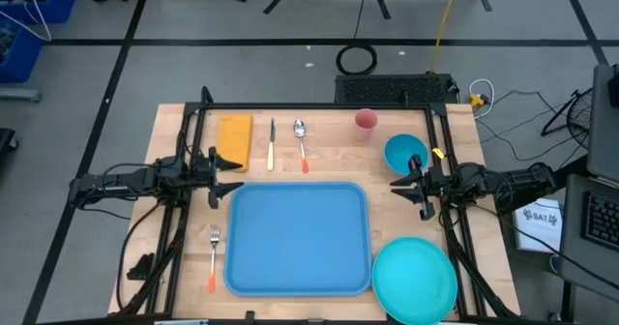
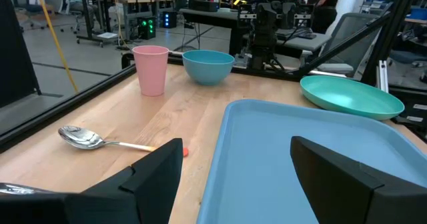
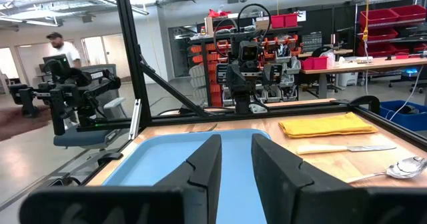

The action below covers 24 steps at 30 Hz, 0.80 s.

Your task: Set up tray

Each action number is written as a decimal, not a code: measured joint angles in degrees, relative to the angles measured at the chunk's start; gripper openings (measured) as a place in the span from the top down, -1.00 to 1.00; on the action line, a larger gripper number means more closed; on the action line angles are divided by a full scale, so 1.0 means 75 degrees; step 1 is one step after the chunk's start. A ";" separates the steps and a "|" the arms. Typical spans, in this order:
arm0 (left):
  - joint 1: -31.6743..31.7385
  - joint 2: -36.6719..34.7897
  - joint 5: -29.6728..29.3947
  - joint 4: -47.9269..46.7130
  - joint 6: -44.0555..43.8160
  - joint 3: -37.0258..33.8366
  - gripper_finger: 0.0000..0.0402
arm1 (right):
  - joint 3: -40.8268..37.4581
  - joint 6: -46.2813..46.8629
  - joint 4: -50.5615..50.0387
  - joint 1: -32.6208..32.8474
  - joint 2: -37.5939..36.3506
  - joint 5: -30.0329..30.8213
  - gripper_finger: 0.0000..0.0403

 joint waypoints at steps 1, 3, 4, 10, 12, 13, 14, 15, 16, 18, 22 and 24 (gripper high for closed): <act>-0.0001 -0.0001 -0.0002 -0.0001 0.0006 0.0001 -0.41 | 0.0000 0.0000 0.0002 -0.0001 0.0000 0.0000 0.62; 0.0000 -0.0001 -0.0001 0.0000 0.0000 0.0000 -0.41 | 0.0000 0.0000 0.0002 0.0001 0.0003 0.0001 0.62; -0.0001 -0.0001 -0.0001 0.0000 0.0000 -0.0001 -0.41 | 0.0000 0.0000 0.0005 0.0002 0.0000 0.0000 0.62; 0.0000 0.0002 -0.0047 0.0095 0.0438 -0.0001 -0.41 | 0.0000 0.0001 0.0036 -0.0001 0.0000 0.0000 0.62; 0.0000 -0.0001 -0.0182 0.0254 0.0465 0.0001 -0.41 | 0.0000 0.0002 0.0051 0.0001 0.0002 0.0000 0.62; 0.0000 -0.0001 -0.0247 0.0318 0.0428 0.0001 -0.41 | 0.0000 0.0000 0.0046 -0.0001 0.0001 0.0000 0.62; 0.0000 0.0002 -0.0300 0.0389 0.0402 -0.0001 -0.41 | 0.0000 0.0000 0.0047 0.0002 0.0003 0.0000 0.62; -0.0002 0.0002 -0.0346 0.0505 0.0403 0.0000 -0.41 | 0.0001 0.0000 0.0052 0.0000 0.0001 0.0000 0.62; 0.0000 0.0002 -0.0380 0.0636 0.0396 -0.0001 -0.41 | 0.0000 0.0000 0.0058 -0.0001 0.0000 0.0003 0.62; 0.0000 0.0001 -0.0396 0.0773 0.0329 0.0000 -0.41 | 0.0001 0.0000 0.0055 -0.0001 0.0003 0.0000 0.62; -0.0001 0.0001 -0.0403 0.0878 -0.0153 -0.0001 -0.41 | 0.0001 0.0003 0.0017 0.0001 0.0000 -0.0002 0.62; 0.0000 0.0002 -0.0405 0.0867 -0.0171 -0.0001 -0.41 | 0.0000 0.0003 -0.0041 0.0000 0.0001 -0.0009 0.62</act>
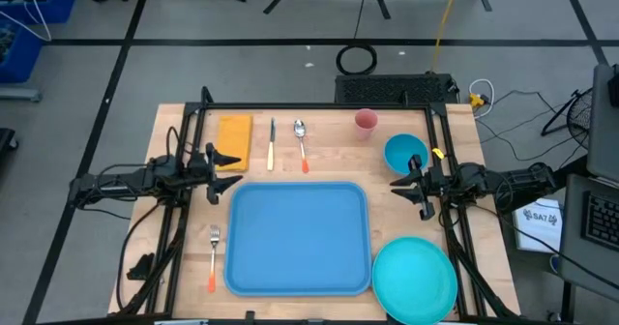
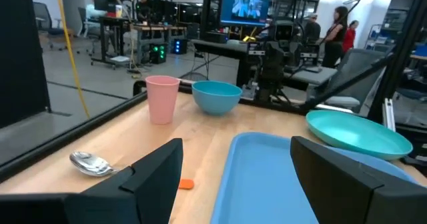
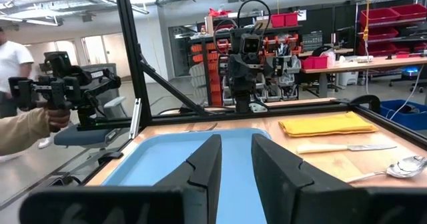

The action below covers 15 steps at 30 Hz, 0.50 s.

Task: Set up tray
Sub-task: Put the pink cup on the top right of the blue serving tray

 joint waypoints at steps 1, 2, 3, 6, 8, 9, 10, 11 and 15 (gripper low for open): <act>0.0000 0.0000 -0.0029 0.0003 0.0004 0.0002 -0.41 | 0.0002 0.0000 -0.0014 0.0001 0.0001 0.0003 0.62; 0.0000 0.0000 -0.0078 0.0003 -0.0006 0.0003 -0.41 | 0.0000 0.0000 0.0021 -0.0001 0.0002 0.0004 0.62; 0.0000 0.0000 -0.0110 -0.0004 -0.0066 0.0002 -0.41 | 0.0000 0.0000 0.0102 0.0001 0.0002 0.0006 0.62; 0.0000 0.0000 -0.0119 -0.0012 -0.0463 0.0001 -0.41 | 0.0000 -0.0005 0.0429 -0.0001 0.0002 0.0044 0.62; 0.0000 0.0000 -0.0114 -0.0009 -0.0777 0.0000 -0.41 | 0.0000 -0.0021 0.0658 -0.0001 -0.0001 0.0041 0.62; 0.0000 0.0000 -0.0157 0.0018 -0.0883 0.0000 -0.41 | 0.0000 -0.0026 0.0727 -0.0001 -0.0001 0.0038 0.62; 0.0000 0.0000 -0.0280 0.0091 -0.0929 0.0001 -0.41 | 0.0000 -0.0026 0.0768 -0.0001 -0.0001 0.0041 0.62; 0.0000 0.0000 -0.0513 0.0191 -0.1010 0.0000 -0.41 | 0.0000 -0.0039 0.0794 -0.0001 -0.0001 0.0044 0.62; 0.0132 0.0241 -0.1367 0.0231 -0.1550 0.0102 -0.41 | 0.0000 -0.0145 0.0909 -0.0001 0.0002 0.0061 0.62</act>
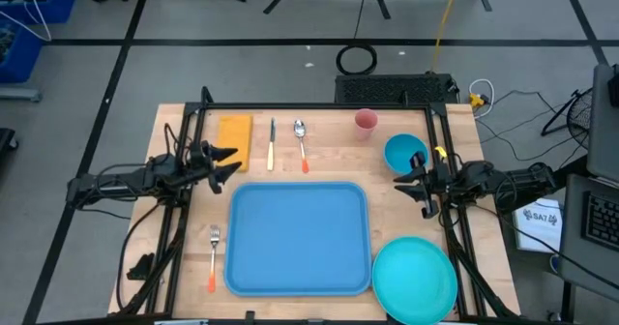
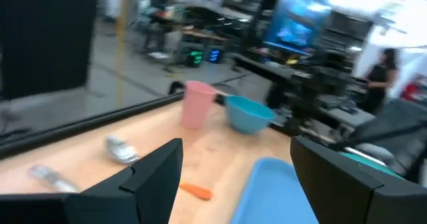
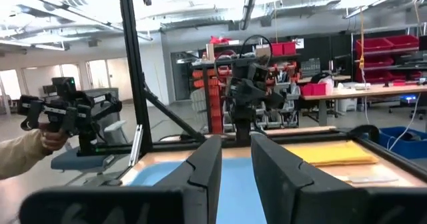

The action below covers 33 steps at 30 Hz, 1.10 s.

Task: Set up tray
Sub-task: Put the pink cup on the top right of the blue serving tray

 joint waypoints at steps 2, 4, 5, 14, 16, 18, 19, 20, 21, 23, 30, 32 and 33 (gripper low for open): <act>0.0124 0.0304 0.0099 -0.0027 -0.0205 0.0261 -0.41 | 0.0000 -0.0006 0.0059 0.0005 -0.0003 0.0339 0.62; 0.0263 0.0747 0.0258 -0.0126 -0.0278 0.0605 -0.41 | 0.0000 -0.0031 0.0027 0.0006 0.0000 0.0983 0.62; 0.0339 0.1014 0.0316 -0.0224 -0.0201 0.0812 -0.41 | 0.0000 -0.0065 -0.0003 0.0006 0.0000 0.1330 0.62; 0.1004 0.3193 0.0835 -0.1510 0.1106 0.2729 -0.41 | 0.0380 -0.0001 -0.0108 -0.0088 0.0176 0.4767 0.62; 0.1134 0.3445 0.0839 -0.1544 0.1268 0.2867 -0.41 | 0.0866 0.0012 -0.0923 -0.0181 0.0536 0.5602 0.62; 0.1261 0.3555 0.0852 -0.1580 0.1427 0.2878 -0.41 | 0.1669 0.0045 -0.0997 -0.0317 0.1004 0.6337 0.62; 0.1338 0.3564 0.0837 -0.1536 0.1448 0.2853 -0.41 | 0.2109 -0.0013 -0.1097 -0.0413 0.1295 0.6690 0.62; 0.1417 0.3555 0.0827 -0.1454 0.1435 0.2803 -0.41 | 0.2556 -0.0095 -0.1286 -0.0516 0.1674 0.6870 0.62; 0.1488 0.3550 0.0825 -0.1414 0.1406 0.2734 -0.41 | 0.2969 -0.0178 -0.1628 -0.0597 0.2096 0.6969 0.62; 0.1623 0.3545 0.0854 -0.1289 0.1337 0.2556 -0.41 | 0.3991 -0.0224 -0.2376 -0.0874 0.3075 0.7084 0.62; 0.1911 0.3544 0.1690 0.0150 0.1197 0.1503 -0.41 | 0.8214 0.0768 -0.6662 -0.3148 0.6744 0.5708 0.62; 0.1958 0.3521 0.1950 0.0527 0.1155 0.1244 -0.41 | 0.9078 0.0799 -0.7482 -0.4069 0.7564 0.4706 0.62; 0.1971 0.3485 0.1984 0.0584 0.1099 0.1140 -0.41 | 0.9405 0.0791 -0.7673 -0.4547 0.7889 0.4200 0.62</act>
